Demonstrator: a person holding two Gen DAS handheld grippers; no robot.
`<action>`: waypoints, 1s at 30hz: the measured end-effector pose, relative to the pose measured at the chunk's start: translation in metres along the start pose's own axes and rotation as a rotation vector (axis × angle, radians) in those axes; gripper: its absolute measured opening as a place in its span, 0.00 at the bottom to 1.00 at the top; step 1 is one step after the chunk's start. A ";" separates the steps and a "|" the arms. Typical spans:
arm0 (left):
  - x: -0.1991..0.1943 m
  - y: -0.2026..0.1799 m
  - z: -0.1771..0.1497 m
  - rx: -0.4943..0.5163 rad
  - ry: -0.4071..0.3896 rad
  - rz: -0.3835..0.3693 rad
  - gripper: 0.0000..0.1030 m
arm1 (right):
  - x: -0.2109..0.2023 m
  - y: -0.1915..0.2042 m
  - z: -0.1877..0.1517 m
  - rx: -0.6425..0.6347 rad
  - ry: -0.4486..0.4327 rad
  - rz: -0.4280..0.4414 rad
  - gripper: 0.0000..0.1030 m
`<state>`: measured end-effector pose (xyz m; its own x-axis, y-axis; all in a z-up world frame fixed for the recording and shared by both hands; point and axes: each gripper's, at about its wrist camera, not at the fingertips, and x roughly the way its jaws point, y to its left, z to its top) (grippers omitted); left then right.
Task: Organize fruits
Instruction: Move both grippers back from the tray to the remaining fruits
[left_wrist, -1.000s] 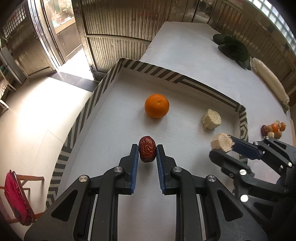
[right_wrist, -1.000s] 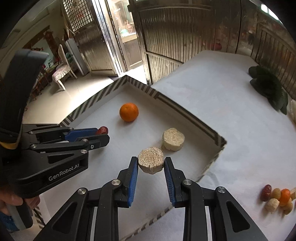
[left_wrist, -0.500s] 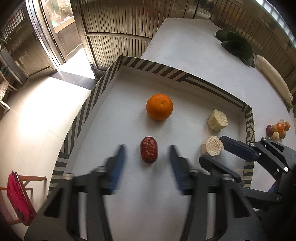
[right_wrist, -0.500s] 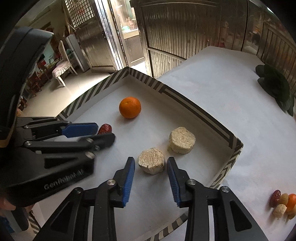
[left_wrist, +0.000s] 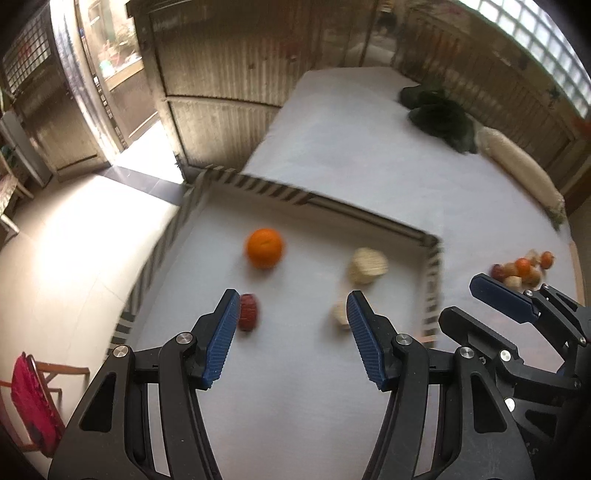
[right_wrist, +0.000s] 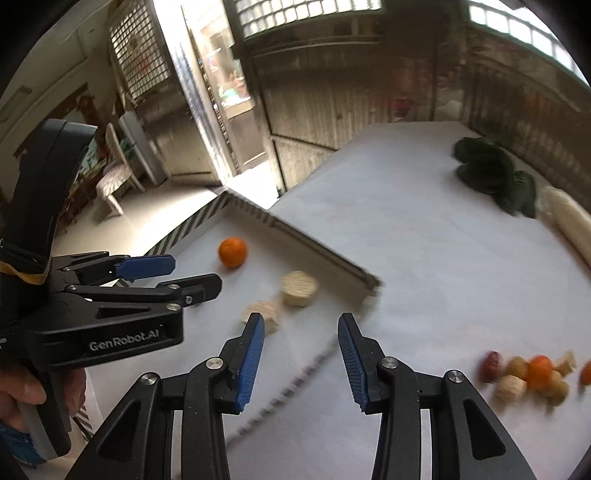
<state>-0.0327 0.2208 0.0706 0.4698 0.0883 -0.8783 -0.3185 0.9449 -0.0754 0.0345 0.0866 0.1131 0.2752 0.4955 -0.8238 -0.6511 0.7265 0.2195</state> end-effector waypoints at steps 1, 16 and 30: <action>-0.002 -0.008 0.000 0.011 -0.004 -0.008 0.58 | -0.005 -0.005 -0.002 0.008 -0.004 -0.009 0.39; 0.005 -0.129 -0.009 0.178 0.046 -0.138 0.58 | -0.070 -0.111 -0.066 0.194 0.006 -0.172 0.40; 0.048 -0.197 -0.001 0.269 0.112 -0.200 0.58 | -0.094 -0.165 -0.102 0.298 0.010 -0.215 0.40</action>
<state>0.0515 0.0381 0.0426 0.4034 -0.1281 -0.9060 0.0063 0.9905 -0.1373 0.0439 -0.1287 0.1005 0.3753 0.3124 -0.8727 -0.3443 0.9211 0.1817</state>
